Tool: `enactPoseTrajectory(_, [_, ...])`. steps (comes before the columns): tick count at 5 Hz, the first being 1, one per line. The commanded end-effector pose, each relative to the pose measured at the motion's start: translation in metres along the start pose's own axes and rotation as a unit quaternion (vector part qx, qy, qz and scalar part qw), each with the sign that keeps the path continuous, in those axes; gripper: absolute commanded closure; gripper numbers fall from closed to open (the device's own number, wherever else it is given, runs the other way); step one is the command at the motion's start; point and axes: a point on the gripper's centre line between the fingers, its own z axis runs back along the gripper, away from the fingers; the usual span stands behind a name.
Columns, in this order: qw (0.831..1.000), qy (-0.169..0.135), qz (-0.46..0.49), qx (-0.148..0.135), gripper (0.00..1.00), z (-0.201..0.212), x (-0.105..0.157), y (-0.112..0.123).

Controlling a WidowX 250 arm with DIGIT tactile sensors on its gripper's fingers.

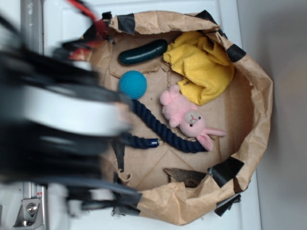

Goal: Grab the wood chip.

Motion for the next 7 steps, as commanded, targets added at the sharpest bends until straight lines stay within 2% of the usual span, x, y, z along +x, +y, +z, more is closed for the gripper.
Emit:
enactPoseTrajectory(1, [0.999,-0.028,-0.028,-0.037,0.0,-0.028,0.067,0.008])
enactPoseTrajectory(2, [0.994,-0.029,-0.076,-0.077,0.0,-0.042,0.074,-0.002])
enactPoseTrajectory(3, [0.988,-0.036,-0.114,-0.095,0.0,-0.06,0.071,-0.001])
enactPoseTrajectory(4, [0.986,-0.03,-0.141,-0.082,0.0,-0.076,0.067,-0.008])
enactPoseTrajectory(6, [0.976,-0.053,-0.205,-0.051,0.0,-0.097,0.059,-0.04])
enactPoseTrajectory(7, [0.968,-0.078,-0.233,-0.052,0.0,-0.098,0.06,-0.06])
